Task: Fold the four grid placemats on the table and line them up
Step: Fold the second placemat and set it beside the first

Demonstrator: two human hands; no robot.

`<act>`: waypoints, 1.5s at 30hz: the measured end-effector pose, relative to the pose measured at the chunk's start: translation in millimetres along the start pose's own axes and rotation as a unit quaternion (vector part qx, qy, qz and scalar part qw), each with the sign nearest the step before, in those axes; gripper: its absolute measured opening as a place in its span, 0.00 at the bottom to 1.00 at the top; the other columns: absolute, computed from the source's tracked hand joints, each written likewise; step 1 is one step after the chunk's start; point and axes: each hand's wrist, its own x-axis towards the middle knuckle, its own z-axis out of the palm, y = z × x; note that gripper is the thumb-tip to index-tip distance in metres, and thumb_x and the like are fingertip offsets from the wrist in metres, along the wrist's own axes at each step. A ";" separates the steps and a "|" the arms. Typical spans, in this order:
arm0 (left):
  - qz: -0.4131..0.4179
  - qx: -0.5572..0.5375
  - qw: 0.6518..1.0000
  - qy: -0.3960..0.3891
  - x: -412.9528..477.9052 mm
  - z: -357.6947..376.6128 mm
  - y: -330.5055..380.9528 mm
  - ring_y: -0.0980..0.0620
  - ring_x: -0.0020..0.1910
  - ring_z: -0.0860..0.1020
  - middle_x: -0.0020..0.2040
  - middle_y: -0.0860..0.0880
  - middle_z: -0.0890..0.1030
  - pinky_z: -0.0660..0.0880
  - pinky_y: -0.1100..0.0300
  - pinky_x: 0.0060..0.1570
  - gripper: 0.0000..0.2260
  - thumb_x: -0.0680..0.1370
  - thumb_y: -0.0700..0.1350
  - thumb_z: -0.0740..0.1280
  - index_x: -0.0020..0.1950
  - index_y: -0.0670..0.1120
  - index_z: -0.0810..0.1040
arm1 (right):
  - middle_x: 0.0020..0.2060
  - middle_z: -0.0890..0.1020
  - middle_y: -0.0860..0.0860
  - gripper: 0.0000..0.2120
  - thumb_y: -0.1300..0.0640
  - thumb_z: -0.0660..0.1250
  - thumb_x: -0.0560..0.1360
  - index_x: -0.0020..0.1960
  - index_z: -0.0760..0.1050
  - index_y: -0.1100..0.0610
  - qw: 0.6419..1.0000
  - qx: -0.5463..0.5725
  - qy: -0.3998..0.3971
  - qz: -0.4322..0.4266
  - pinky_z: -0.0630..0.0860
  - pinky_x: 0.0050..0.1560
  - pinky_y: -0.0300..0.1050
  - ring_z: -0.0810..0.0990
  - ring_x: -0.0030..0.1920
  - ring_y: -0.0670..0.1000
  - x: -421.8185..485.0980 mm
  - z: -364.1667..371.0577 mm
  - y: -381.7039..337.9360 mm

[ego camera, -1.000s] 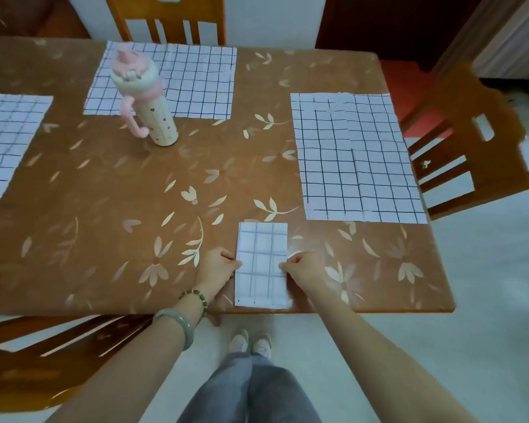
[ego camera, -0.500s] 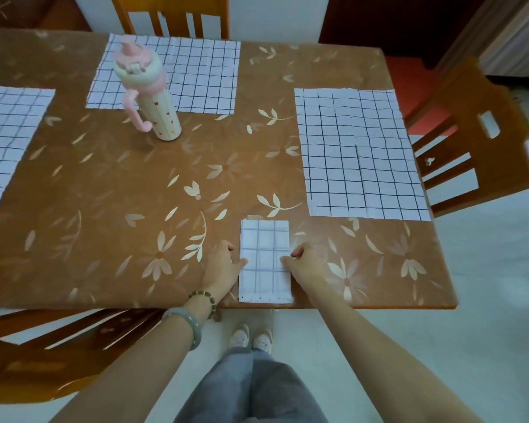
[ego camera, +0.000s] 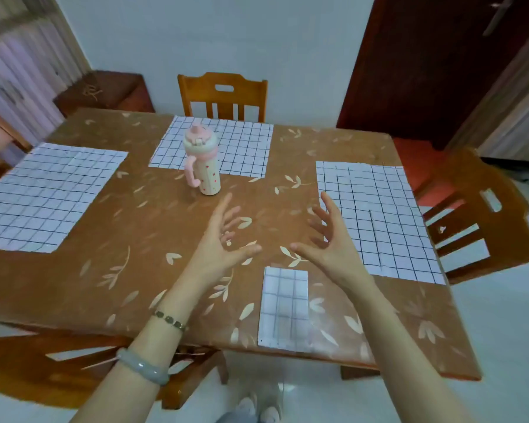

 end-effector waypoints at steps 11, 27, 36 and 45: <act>0.020 -0.012 0.995 0.102 -51.5 -79.2 21.6 0.60 0.67 0.71 0.73 0.55 0.66 0.69 0.57 0.67 0.54 0.62 0.45 0.79 0.77 0.61 0.47 | 0.70 0.67 0.50 0.50 0.68 0.76 0.65 0.72 0.51 0.39 0.988 0.015 -0.150 -0.045 0.70 0.67 0.45 0.73 0.65 0.44 8.4 65.6 -44.5; -0.021 0.000 0.941 0.337 -266.3 -338.0 -25.3 0.59 0.67 0.71 0.72 0.59 0.67 0.71 0.55 0.64 0.53 0.60 0.51 0.80 0.76 0.64 0.50 | 0.71 0.66 0.43 0.47 0.59 0.76 0.66 0.73 0.54 0.33 0.911 0.002 -0.401 -0.098 0.70 0.64 0.41 0.67 0.70 0.45 -53.6 404.0 -104.1; -0.034 0.007 0.916 0.400 -363.0 -487.1 -57.6 0.58 0.66 0.72 0.72 0.59 0.67 0.71 0.52 0.65 0.51 0.63 0.49 0.81 0.75 0.64 0.51 | 0.73 0.63 0.46 0.46 0.66 0.74 0.69 0.72 0.53 0.34 0.884 0.016 -0.455 -0.107 0.70 0.66 0.43 0.68 0.70 0.45 -107.2 594.9 -132.3; -0.037 -0.002 0.902 0.430 -390.5 -599.0 -88.3 0.58 0.67 0.72 0.73 0.55 0.66 0.72 0.55 0.64 0.50 0.65 0.41 0.79 0.77 0.60 0.52 | 0.74 0.62 0.47 0.46 0.68 0.72 0.70 0.74 0.52 0.39 0.861 -0.004 -0.500 -0.095 0.69 0.68 0.47 0.66 0.71 0.48 -95.6 721.3 -146.1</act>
